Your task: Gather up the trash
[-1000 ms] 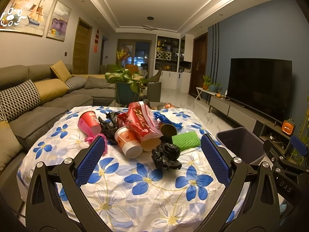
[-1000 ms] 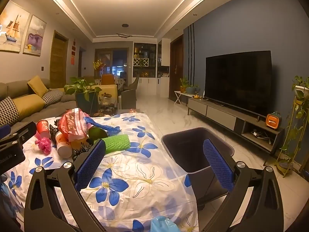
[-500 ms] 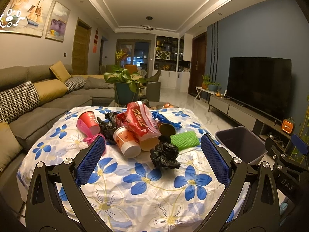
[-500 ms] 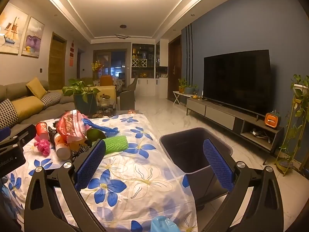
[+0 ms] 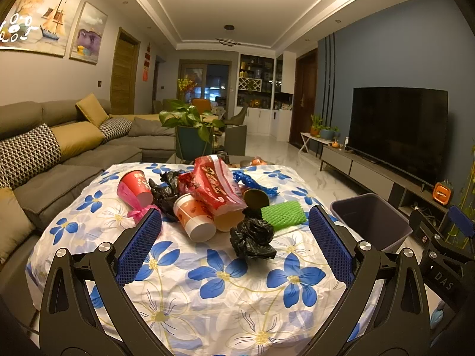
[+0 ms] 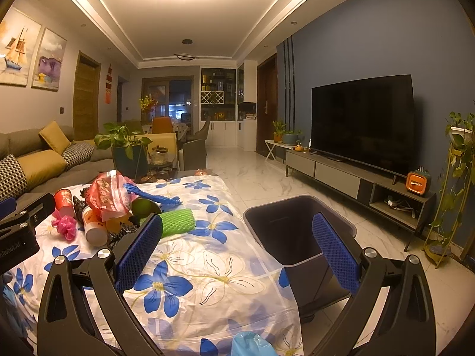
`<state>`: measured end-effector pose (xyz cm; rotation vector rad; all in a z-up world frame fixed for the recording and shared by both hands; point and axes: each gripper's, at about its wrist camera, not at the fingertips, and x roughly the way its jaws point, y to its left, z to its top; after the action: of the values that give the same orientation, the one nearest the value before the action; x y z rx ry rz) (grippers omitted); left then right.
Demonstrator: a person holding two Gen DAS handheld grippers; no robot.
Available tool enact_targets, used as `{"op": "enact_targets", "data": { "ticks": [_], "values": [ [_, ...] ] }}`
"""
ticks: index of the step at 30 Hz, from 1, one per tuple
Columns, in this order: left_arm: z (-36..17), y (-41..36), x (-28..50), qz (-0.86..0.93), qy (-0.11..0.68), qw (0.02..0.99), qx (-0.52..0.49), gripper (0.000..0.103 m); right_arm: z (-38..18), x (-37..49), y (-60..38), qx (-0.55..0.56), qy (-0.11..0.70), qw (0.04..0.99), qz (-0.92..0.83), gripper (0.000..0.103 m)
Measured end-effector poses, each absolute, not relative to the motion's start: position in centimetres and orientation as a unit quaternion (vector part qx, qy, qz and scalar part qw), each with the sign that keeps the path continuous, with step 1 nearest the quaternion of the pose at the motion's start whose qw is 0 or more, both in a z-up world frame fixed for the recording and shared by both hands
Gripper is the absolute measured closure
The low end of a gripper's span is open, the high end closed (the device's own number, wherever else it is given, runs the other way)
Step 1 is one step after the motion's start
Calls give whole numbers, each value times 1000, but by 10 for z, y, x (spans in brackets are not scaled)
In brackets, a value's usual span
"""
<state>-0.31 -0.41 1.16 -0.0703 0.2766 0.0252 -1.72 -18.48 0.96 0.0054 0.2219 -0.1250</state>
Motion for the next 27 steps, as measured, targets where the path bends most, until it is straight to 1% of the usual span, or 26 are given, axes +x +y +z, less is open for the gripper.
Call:
{"op": "enact_targets", "data": {
  "ticks": [27],
  "values": [
    [12,-5,-3,13,138,990,-34,5,10,-20,-187,5,112,991,-67,5]
  ]
}}
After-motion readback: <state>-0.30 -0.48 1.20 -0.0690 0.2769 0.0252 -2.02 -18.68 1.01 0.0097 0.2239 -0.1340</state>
